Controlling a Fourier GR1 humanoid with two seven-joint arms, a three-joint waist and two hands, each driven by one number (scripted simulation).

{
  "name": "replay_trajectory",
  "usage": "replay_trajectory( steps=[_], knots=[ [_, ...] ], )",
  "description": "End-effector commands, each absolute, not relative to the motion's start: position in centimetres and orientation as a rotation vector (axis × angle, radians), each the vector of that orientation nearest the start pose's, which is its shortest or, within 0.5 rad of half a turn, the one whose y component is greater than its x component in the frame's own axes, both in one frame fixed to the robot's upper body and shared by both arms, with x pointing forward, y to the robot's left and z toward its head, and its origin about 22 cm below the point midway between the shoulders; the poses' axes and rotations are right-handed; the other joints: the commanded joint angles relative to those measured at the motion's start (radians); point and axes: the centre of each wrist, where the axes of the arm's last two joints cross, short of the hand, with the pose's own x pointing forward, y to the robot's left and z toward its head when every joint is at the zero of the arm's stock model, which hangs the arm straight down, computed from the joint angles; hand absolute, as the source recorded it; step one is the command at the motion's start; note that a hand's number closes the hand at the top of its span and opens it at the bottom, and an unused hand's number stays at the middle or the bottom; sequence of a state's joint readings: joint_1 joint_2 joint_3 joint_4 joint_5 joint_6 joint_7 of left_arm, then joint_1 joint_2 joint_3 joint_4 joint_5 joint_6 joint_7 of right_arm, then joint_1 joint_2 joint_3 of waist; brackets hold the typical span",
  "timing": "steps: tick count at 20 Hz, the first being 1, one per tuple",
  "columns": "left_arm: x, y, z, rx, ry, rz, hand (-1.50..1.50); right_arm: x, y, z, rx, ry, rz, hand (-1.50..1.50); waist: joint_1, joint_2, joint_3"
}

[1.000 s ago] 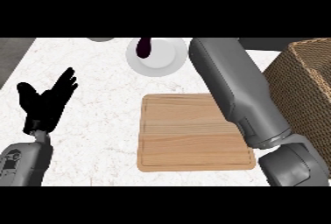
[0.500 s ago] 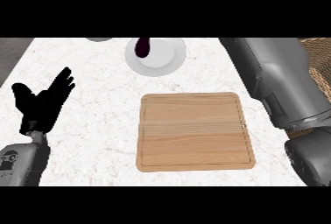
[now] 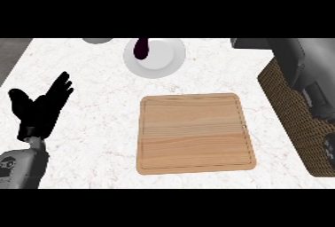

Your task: Pick the croissant from the cutting board and place it in the basket

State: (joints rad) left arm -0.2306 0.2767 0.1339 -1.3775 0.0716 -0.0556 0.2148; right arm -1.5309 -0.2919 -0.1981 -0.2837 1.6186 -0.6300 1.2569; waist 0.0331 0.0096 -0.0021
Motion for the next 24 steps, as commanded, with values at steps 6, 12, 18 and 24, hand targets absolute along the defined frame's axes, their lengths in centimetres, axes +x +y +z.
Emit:
replay_trajectory(
  steps=[6, 12, 18, 24],
  knots=[
    [29.3, 31.2, 4.3, 0.188, -1.392, -0.069, 0.0, 48.5, -19.9, 25.1, -1.734, -0.855, -0.378, 1.5, -0.026, -0.009, 0.002],
    [28.8, 31.0, 2.8, 0.204, -1.366, -0.068, 0.0, 47.9, -22.6, 21.9, -1.72, -0.875, -0.396, 1.5, -0.046, -0.015, 0.002],
    [28.2, 32.9, 3.3, 0.2, -1.369, -0.059, 0.0, 46.4, -26.0, 17.6, -1.713, -0.888, -0.427, 1.5, -0.045, -0.017, 0.002],
    [29.1, 32.6, 4.6, 0.19, -1.384, -0.056, 0.0, 45.1, -29.8, 17.5, -1.742, -0.807, -0.605, -1.5, -0.045, -0.014, 0.002]
  ],
)
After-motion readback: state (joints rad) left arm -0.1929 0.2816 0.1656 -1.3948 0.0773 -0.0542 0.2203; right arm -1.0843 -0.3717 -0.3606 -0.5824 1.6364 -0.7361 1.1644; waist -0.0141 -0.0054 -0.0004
